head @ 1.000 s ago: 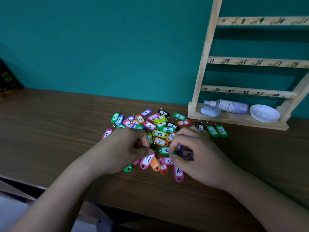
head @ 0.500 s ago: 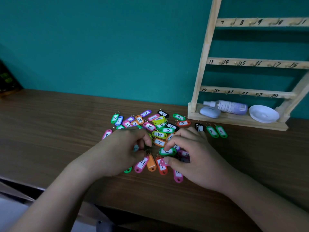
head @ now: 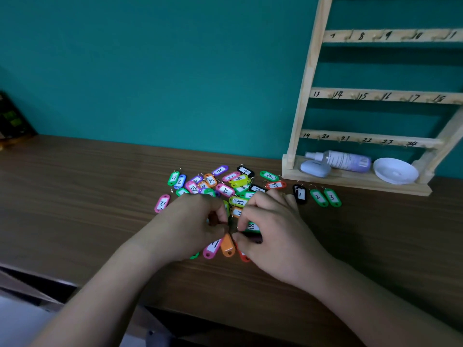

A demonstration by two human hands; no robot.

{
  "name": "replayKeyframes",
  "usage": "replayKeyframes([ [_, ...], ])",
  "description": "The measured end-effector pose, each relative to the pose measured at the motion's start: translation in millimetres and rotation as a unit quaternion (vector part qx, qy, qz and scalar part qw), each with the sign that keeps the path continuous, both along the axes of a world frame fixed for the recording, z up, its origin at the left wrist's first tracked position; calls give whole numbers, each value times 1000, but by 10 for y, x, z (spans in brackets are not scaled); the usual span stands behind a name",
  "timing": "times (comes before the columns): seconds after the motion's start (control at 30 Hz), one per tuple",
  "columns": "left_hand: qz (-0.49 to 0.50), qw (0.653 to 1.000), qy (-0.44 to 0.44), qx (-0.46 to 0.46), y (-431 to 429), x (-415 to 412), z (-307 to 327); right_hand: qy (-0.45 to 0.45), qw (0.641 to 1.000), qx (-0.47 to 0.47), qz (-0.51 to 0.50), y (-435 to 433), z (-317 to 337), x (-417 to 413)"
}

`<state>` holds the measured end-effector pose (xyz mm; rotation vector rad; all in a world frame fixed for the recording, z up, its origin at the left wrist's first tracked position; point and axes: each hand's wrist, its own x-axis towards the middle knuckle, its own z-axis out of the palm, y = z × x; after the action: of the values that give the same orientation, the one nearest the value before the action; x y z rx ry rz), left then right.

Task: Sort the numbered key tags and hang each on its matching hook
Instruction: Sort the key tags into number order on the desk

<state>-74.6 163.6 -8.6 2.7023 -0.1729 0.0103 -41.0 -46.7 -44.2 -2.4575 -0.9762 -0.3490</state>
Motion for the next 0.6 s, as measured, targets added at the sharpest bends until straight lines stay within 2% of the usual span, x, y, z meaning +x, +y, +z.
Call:
replayKeyframes([
  [0.23,-33,996,11,-79,61,-30,75,34,999,13,10,-24,20,20],
  [0.43,-54,989,11,-137,112,-64,111,83,989,120,27,-86,123,55],
  [0.6,-52,989,6,-138,96,-52,52,120,975,185,26,-129,176,70],
])
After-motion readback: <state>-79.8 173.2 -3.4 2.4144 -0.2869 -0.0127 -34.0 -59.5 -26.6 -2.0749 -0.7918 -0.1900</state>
